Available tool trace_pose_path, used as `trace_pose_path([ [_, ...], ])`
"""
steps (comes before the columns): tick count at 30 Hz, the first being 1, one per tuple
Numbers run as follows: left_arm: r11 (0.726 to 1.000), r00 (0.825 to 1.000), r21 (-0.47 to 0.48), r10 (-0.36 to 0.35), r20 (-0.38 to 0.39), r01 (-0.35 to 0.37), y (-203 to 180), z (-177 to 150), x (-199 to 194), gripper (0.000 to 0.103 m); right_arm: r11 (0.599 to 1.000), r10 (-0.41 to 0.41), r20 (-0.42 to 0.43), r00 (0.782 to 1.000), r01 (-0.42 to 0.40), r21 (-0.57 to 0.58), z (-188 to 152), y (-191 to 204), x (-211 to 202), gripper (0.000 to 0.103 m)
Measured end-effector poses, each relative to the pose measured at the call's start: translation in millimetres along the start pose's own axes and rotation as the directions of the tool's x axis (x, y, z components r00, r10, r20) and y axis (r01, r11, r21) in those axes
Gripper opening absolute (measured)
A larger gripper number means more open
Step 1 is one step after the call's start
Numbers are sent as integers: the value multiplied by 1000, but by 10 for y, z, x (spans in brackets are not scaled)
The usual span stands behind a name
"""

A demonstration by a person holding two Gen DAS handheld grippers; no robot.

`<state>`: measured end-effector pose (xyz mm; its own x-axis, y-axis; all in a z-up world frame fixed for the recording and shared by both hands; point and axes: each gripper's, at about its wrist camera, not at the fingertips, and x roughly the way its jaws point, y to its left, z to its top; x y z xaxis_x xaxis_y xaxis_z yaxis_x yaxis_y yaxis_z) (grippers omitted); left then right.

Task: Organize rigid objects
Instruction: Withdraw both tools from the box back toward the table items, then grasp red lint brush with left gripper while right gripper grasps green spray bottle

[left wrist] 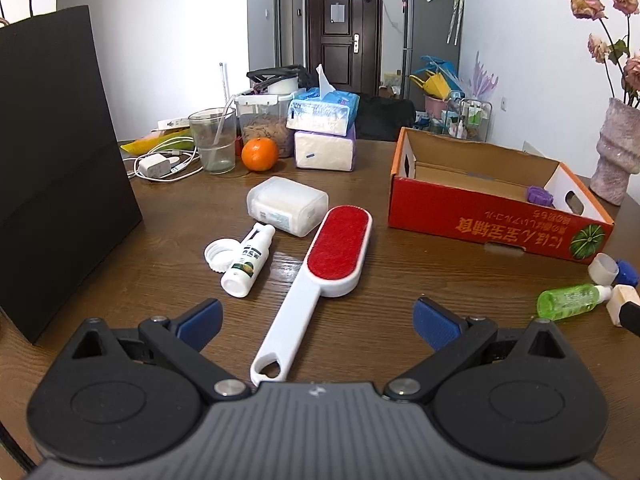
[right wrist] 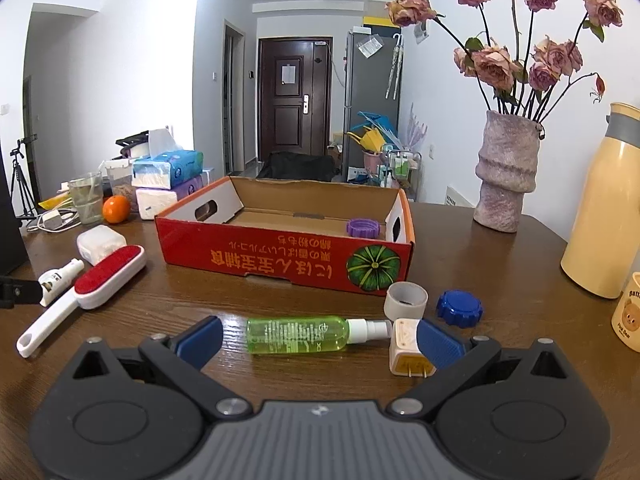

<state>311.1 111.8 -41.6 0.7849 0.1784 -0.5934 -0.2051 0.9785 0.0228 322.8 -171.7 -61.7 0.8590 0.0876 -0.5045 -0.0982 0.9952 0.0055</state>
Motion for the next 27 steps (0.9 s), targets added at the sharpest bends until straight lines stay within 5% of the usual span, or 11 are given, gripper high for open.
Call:
trace_pose_path([
  [11,999,1000,43,-12,0,12,-3,100,243,103,999,-38,-61,997,40,18,-3,84,275,103],
  [27,996,999,78,-28,-32,30,-14,409,723,103,944,-139,-240,961,202,259,101,49,1179,103],
])
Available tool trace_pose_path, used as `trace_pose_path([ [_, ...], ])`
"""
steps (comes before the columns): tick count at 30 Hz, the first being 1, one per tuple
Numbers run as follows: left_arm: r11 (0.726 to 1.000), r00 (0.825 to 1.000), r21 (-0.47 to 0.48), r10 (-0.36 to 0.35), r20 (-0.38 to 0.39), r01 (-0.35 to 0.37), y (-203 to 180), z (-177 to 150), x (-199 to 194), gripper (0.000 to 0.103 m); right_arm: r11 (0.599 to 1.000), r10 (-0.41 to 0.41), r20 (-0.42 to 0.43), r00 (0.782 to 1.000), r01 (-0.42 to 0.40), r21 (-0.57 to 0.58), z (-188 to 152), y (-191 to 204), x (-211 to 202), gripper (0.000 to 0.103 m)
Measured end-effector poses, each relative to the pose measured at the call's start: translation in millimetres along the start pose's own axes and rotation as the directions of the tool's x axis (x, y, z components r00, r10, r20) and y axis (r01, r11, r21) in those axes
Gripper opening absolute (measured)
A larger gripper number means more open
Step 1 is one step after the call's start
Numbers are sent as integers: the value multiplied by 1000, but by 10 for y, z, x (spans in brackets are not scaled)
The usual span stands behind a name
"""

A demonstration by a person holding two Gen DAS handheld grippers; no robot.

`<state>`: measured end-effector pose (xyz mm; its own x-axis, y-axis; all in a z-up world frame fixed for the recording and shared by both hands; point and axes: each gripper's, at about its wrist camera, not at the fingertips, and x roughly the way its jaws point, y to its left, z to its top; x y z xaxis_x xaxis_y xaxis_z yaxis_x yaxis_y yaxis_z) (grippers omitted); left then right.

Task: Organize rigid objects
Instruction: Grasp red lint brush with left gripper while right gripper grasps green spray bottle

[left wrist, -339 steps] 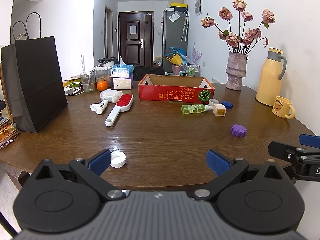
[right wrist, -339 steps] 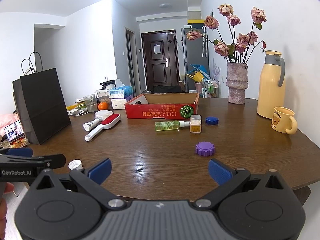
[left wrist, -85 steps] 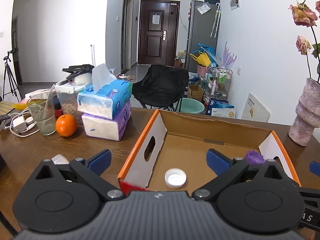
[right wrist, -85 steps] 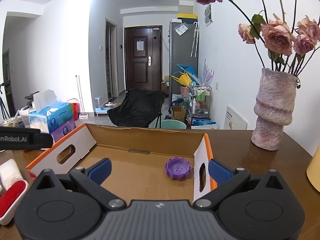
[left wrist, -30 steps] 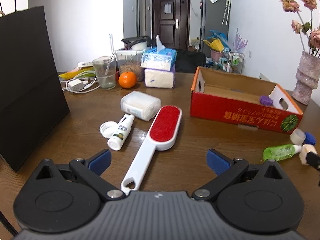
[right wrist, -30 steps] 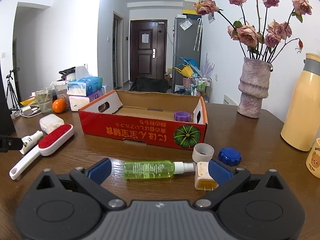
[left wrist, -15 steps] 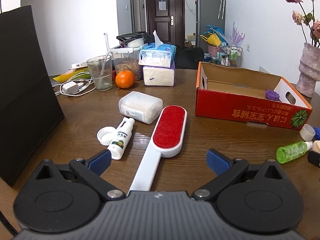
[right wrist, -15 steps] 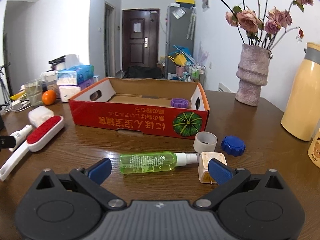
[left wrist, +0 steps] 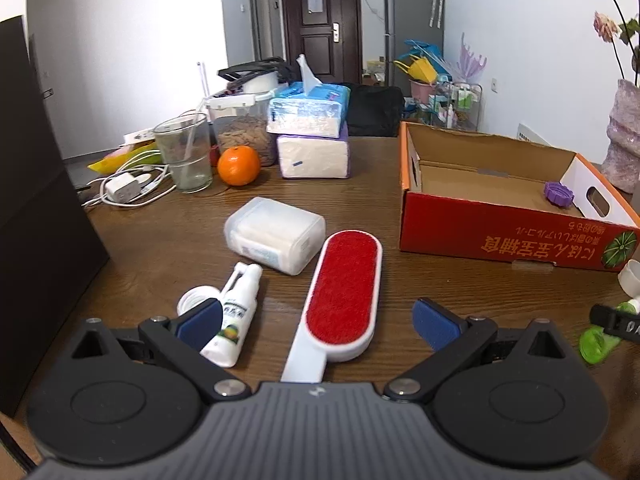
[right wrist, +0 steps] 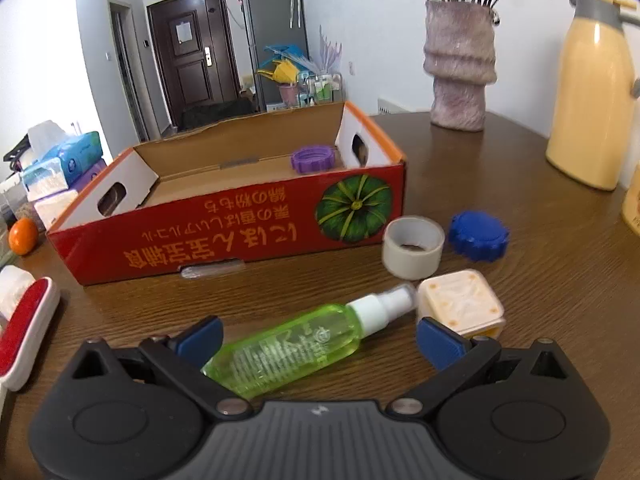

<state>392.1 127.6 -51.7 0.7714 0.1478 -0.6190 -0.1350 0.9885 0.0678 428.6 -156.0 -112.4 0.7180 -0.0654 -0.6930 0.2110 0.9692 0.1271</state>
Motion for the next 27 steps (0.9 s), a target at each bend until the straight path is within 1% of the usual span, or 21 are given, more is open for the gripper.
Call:
trace_pose_path([
  [3,1000,1000,8,-10,-11,10,-53,34,109,103,1000,-4,-40,999,3,-12,-35,-6,122,102],
  [5,1000,1000,10,-14,-17,14,-77,40,181,103,999,-5,-35,999,4,-36,-46,-14,126,95],
  [7,1000,1000,13,-11,-23,11,-100,30,244,103,998,17,-30,999,-19,-68,-50,-33,111,81],
  [8,1000,1000,13,-9,-27,9,-101,22,274,103,996,27,-26,999,-29,-90,-55,-48,98,78],
  [9,1000,999,9,-5,-32,5,-100,17,311,103,993,41,-22,999,-43,-110,-63,-67,83,72],
  [10,1000,999,2,1,-38,0,-97,22,352,101,990,63,-18,998,-65,-127,-70,-90,68,63],
  [11,1000,999,-9,2,-42,-3,-97,31,395,98,985,91,-11,996,-92,-148,-79,-115,50,59],
  [12,1000,999,-18,1,-43,-2,-98,40,427,97,980,103,-3,995,-102,-169,-87,-128,36,47],
  [13,1000,999,-27,2,-46,-3,-100,47,461,95,975,107,6,994,-103,-195,-103,-130,29,39],
  [15,999,999,-31,4,-49,-6,-119,53,523,93,968,111,18,994,-104,-231,-117,-125,26,31],
  [21,1000,998,-6,26,-61,-26,-166,9,656,84,953,151,24,988,-139,-269,-121,-153,10,30],
  [22,1000,997,-4,29,-65,-30,-162,6,679,81,953,154,24,988,-142,-269,-121,-159,10,30],
  [24,1000,997,-15,20,-79,-21,-134,-4,743,80,952,155,26,988,-142,-272,-125,-161,6,30],
  [25,1000,996,-21,12,-89,-14,-121,-9,773,77,951,154,28,988,-140,-274,-129,-157,5,30],
  [26,1000,995,-26,2,-100,-5,-108,-17,804,71,951,151,31,988,-137,-277,-135,-151,4,30],
  [27,1000,994,-30,-8,-109,5,-102,-25,829,68,951,150,33,988,-134,-280,-139,-148,5,30],
])
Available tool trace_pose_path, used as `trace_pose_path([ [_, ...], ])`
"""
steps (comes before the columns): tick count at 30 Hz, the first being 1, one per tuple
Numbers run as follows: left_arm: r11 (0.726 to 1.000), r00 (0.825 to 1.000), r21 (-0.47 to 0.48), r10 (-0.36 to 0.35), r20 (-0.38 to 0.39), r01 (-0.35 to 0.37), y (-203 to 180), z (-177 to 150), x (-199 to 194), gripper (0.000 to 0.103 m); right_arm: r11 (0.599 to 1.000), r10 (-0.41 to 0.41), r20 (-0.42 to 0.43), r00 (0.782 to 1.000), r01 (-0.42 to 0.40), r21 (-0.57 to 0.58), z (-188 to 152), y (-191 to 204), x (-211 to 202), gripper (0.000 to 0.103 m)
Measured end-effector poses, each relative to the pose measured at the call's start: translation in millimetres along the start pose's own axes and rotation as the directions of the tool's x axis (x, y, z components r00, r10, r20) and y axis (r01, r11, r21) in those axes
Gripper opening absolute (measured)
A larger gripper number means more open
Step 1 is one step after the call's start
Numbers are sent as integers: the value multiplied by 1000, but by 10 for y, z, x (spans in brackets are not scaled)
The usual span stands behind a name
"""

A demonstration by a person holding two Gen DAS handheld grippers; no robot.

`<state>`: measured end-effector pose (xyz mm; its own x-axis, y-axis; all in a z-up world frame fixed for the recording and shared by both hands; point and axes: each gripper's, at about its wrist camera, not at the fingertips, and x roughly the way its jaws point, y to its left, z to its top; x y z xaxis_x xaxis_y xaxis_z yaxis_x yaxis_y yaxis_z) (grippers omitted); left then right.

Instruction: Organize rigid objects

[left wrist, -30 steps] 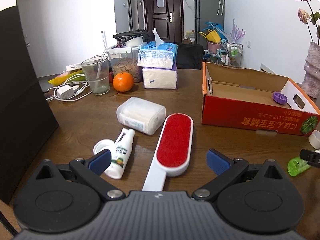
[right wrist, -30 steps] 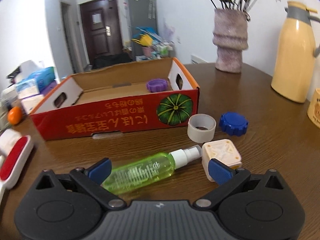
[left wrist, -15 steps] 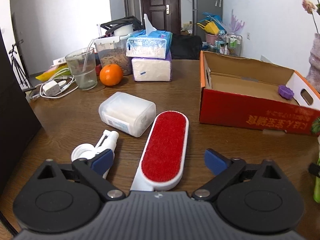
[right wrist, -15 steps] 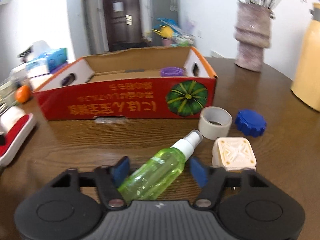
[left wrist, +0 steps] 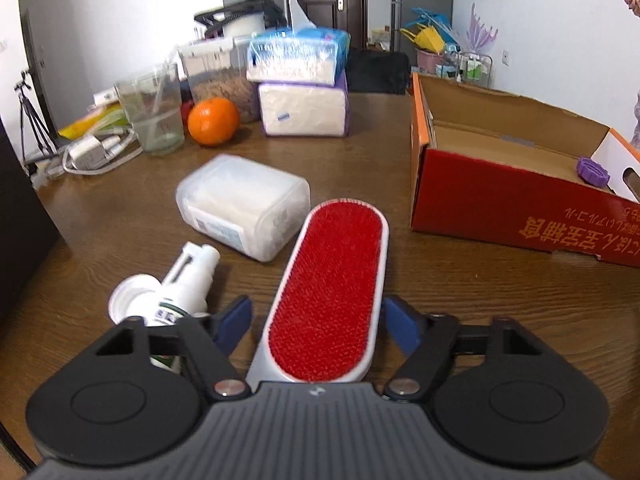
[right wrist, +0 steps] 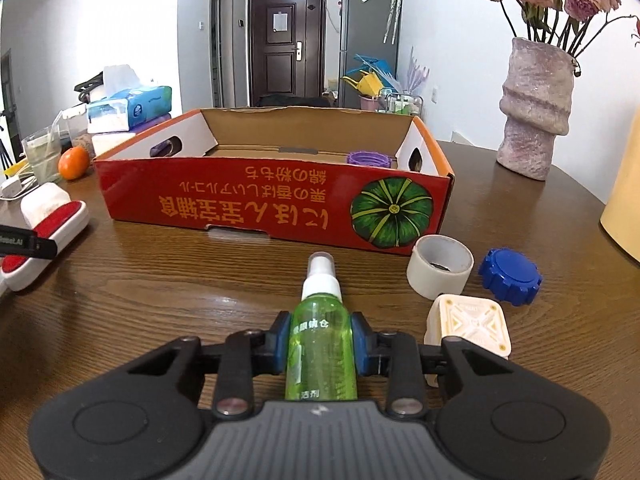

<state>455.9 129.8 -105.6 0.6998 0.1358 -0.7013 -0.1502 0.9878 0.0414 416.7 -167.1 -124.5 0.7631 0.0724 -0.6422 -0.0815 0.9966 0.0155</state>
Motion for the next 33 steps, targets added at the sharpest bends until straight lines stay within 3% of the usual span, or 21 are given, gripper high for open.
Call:
trace_pose_path([
  [1,1000,1000,-3,-15,-8,15,8,-6,17,63,1000,-1,1,1000,1,-1,-1,2,0,30],
  [5,1000,1000,2,-21,7,21,5,-34,5,57,1000,-3,5,1000,3,-2,-6,2,0,30],
  [11,1000,1000,13,-15,17,14,-9,-80,-35,57,1000,5,5,1000,-5,17,-14,-27,-2,31],
  [14,1000,1000,22,-10,20,10,-29,-102,-66,57,1000,-1,3,1000,1,27,-29,-47,-24,44],
  [15,1000,1000,23,-9,21,9,-32,-95,-63,57,1000,-5,1,1000,5,30,-37,-56,-32,53],
  [16,1000,1000,24,-7,22,7,-33,-95,-64,57,999,-9,-1,1000,9,32,-49,-64,-42,54],
  [21,1000,1000,22,-2,24,1,-33,-104,-81,57,1000,-10,0,1000,10,21,-100,-60,-100,52],
  [25,1000,999,19,5,37,-5,-34,-114,-119,57,1000,5,3,1000,-5,20,-124,-67,-141,30],
  [33,1000,998,9,11,67,-12,-28,-133,-237,57,999,27,30,999,-27,24,-152,-55,-214,30],
])
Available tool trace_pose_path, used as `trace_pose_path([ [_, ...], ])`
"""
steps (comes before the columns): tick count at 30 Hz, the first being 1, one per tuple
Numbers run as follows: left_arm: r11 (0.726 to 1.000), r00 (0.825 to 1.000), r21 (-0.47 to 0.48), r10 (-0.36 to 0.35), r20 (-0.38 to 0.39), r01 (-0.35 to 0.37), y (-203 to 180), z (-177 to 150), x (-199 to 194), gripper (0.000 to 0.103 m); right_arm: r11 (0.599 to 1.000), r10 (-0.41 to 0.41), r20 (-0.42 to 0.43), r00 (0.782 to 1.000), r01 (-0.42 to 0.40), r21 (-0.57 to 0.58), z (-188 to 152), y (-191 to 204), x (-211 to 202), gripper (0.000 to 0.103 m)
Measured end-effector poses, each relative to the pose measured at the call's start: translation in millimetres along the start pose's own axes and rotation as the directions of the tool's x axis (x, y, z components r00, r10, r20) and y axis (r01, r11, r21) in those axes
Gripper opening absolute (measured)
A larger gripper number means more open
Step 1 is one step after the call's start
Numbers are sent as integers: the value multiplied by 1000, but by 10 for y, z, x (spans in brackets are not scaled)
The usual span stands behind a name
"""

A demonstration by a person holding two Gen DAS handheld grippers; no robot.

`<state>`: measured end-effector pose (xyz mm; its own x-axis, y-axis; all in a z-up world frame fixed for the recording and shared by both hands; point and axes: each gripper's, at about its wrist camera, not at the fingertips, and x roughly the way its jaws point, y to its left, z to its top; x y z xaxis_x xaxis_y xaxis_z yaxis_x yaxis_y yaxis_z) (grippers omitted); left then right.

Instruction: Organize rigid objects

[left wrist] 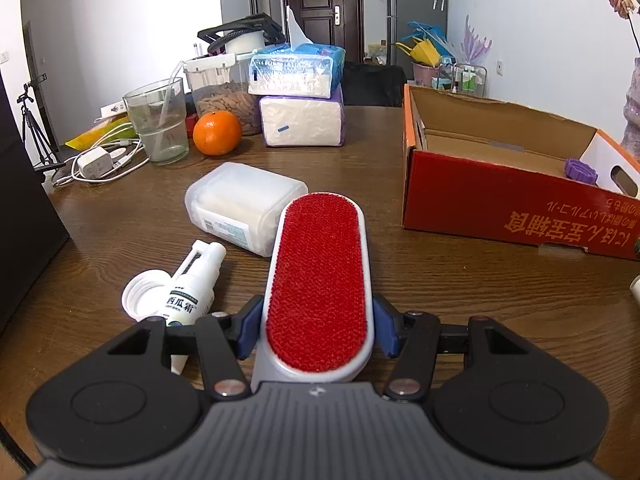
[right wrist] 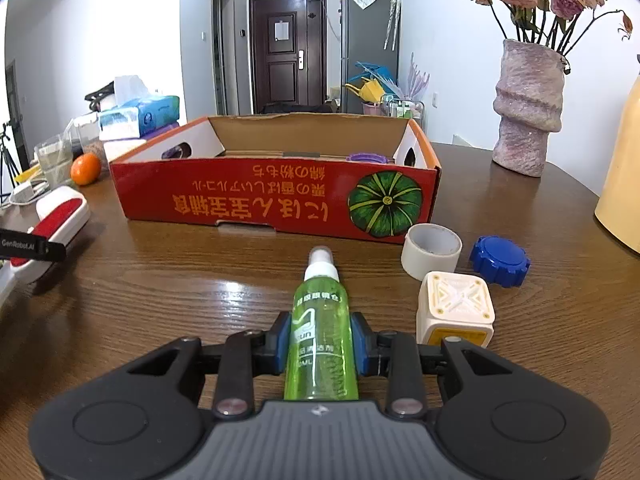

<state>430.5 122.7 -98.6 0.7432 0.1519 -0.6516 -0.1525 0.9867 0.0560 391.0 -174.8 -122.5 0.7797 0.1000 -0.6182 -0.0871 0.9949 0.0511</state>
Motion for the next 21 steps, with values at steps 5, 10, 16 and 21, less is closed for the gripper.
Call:
trace_pose_path([
  [5,1000,1000,-20,1,25,-1,17,5,-86,57,1000,10,19,1000,-10,0,-1,19,-36,30],
  [10,1000,999,-21,-4,41,5,-24,-19,-169,57,1000,25,44,999,-25,2,1,35,-85,30],
  [16,1000,999,-23,-16,51,17,-109,-53,-275,57,999,41,81,996,-42,6,9,53,-158,30],
  [21,999,997,-27,-41,68,43,-217,-73,-394,57,998,55,110,992,-56,9,29,60,-224,30],
])
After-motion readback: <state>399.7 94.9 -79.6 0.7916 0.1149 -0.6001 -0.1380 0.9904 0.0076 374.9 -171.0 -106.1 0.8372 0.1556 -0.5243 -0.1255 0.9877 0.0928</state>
